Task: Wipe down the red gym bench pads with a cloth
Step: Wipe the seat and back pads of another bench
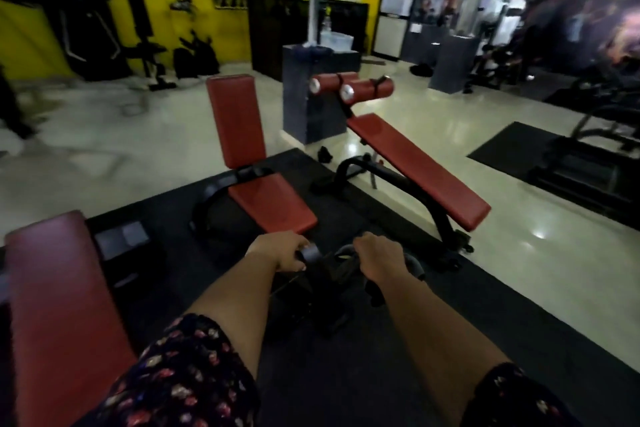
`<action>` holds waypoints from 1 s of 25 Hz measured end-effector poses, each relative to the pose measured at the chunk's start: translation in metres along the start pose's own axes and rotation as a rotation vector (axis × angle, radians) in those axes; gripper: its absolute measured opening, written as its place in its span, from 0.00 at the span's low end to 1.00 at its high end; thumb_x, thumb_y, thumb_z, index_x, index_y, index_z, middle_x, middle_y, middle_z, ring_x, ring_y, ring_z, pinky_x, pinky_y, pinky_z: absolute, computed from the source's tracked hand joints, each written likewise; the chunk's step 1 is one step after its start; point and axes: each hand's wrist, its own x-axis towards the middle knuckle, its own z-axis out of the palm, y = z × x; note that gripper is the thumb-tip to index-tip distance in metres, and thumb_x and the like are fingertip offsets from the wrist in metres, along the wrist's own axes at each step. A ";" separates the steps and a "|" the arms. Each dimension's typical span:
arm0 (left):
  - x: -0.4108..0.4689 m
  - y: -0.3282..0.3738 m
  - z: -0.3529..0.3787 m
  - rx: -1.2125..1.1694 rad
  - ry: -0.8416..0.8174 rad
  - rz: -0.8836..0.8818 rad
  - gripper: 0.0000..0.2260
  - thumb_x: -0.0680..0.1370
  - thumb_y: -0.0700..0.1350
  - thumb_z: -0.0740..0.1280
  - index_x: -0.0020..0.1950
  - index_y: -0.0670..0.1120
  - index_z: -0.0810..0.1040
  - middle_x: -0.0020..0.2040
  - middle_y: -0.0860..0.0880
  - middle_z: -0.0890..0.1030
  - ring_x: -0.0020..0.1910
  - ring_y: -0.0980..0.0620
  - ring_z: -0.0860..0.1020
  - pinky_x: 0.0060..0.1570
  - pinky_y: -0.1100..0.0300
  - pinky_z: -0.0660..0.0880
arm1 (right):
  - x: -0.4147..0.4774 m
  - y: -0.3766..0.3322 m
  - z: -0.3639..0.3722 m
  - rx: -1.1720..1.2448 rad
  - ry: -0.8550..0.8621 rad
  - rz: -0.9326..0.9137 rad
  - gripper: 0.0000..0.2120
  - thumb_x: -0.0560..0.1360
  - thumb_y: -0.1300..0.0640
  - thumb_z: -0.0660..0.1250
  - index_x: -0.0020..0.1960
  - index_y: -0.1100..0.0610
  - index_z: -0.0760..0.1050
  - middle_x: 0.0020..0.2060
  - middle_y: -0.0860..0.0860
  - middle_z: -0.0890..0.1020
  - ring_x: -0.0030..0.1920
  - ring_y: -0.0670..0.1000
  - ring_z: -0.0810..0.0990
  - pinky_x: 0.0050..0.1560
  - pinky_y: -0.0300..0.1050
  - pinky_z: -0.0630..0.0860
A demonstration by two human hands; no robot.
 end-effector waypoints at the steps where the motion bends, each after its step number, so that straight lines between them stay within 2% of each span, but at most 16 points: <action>1: 0.008 -0.004 -0.001 -0.064 0.012 -0.043 0.27 0.74 0.54 0.70 0.72 0.54 0.69 0.67 0.52 0.75 0.64 0.50 0.75 0.62 0.53 0.73 | 0.018 0.002 -0.002 -0.004 0.006 -0.038 0.11 0.79 0.58 0.61 0.60 0.53 0.75 0.57 0.53 0.76 0.58 0.58 0.77 0.52 0.53 0.74; 5: 0.018 -0.023 -0.005 -0.157 0.139 -0.250 0.28 0.75 0.56 0.68 0.74 0.55 0.66 0.68 0.51 0.71 0.65 0.49 0.72 0.63 0.49 0.72 | 0.072 0.003 -0.001 -0.001 0.018 -0.163 0.11 0.79 0.58 0.60 0.59 0.53 0.75 0.56 0.53 0.77 0.58 0.57 0.77 0.53 0.52 0.73; 11: 0.013 -0.066 -0.003 -0.156 0.108 -0.408 0.28 0.75 0.57 0.69 0.73 0.57 0.66 0.67 0.51 0.72 0.65 0.49 0.73 0.63 0.47 0.72 | 0.124 -0.029 0.001 0.038 -0.031 -0.304 0.12 0.79 0.57 0.60 0.60 0.51 0.76 0.56 0.52 0.78 0.57 0.57 0.78 0.51 0.50 0.73; 18: 0.013 -0.133 0.005 -0.182 0.102 -0.518 0.27 0.75 0.57 0.69 0.73 0.57 0.67 0.67 0.52 0.72 0.65 0.51 0.73 0.63 0.48 0.72 | 0.185 -0.095 0.016 -0.004 -0.092 -0.429 0.13 0.78 0.61 0.58 0.60 0.53 0.74 0.58 0.53 0.77 0.59 0.58 0.78 0.53 0.51 0.74; 25: 0.063 -0.229 -0.012 -0.234 0.087 -0.487 0.27 0.74 0.57 0.69 0.72 0.57 0.68 0.66 0.53 0.72 0.65 0.51 0.73 0.63 0.48 0.73 | 0.276 -0.160 0.025 -0.067 -0.126 -0.427 0.13 0.79 0.61 0.57 0.61 0.53 0.73 0.58 0.53 0.76 0.58 0.58 0.77 0.51 0.52 0.74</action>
